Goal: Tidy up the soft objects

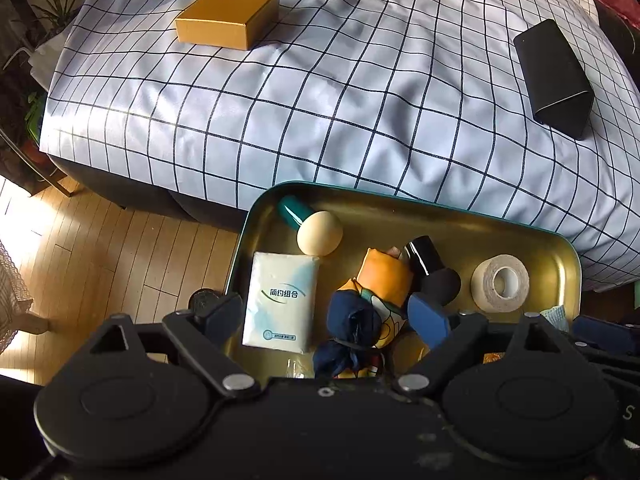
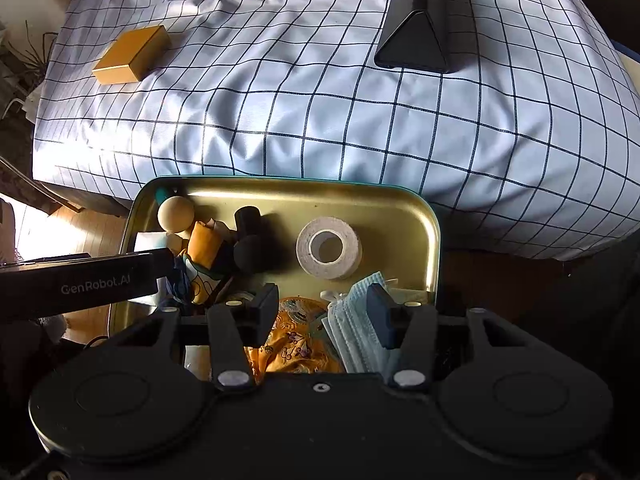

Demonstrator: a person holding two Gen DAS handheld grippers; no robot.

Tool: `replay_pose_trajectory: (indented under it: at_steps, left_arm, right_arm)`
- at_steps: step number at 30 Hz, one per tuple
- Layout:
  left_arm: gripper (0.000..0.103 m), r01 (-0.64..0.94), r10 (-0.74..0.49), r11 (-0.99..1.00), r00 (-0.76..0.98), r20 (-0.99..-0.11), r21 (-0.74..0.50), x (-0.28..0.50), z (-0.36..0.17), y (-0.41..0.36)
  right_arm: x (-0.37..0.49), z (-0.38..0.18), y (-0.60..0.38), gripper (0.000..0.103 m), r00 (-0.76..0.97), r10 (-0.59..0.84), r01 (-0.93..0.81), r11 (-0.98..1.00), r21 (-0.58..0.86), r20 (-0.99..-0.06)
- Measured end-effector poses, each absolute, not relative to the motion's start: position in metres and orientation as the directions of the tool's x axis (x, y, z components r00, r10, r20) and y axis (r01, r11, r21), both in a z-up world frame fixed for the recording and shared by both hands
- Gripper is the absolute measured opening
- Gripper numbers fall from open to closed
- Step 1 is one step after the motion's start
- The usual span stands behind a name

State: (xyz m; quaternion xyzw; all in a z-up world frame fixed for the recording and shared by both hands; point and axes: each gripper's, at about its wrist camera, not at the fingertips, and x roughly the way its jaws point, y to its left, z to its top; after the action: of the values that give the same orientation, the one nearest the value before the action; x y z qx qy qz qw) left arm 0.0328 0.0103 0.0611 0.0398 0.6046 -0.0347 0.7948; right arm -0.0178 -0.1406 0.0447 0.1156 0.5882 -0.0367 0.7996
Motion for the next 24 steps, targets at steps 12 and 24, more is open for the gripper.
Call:
replay_pose_trajectory:
  at_steps: [12, 24]
  left_arm:
    - [0.090, 0.109, 0.006, 0.993, 0.256, -0.967, 0.034, 0.0343, 0.0591, 0.0097]
    - [0.090, 0.125, 0.014, 0.991, 0.245, -0.969, 0.046, 0.0363, 0.0555, 0.0077]
  right_arm:
    - [-0.0145, 0.0432, -0.1392, 0.049, 0.299, 0.088, 0.192, 0.970, 0.150, -0.950]
    - [-0.0148, 0.0427, -0.1393, 0.049, 0.300, 0.108, 0.190, 0.967, 0.170, -0.948]
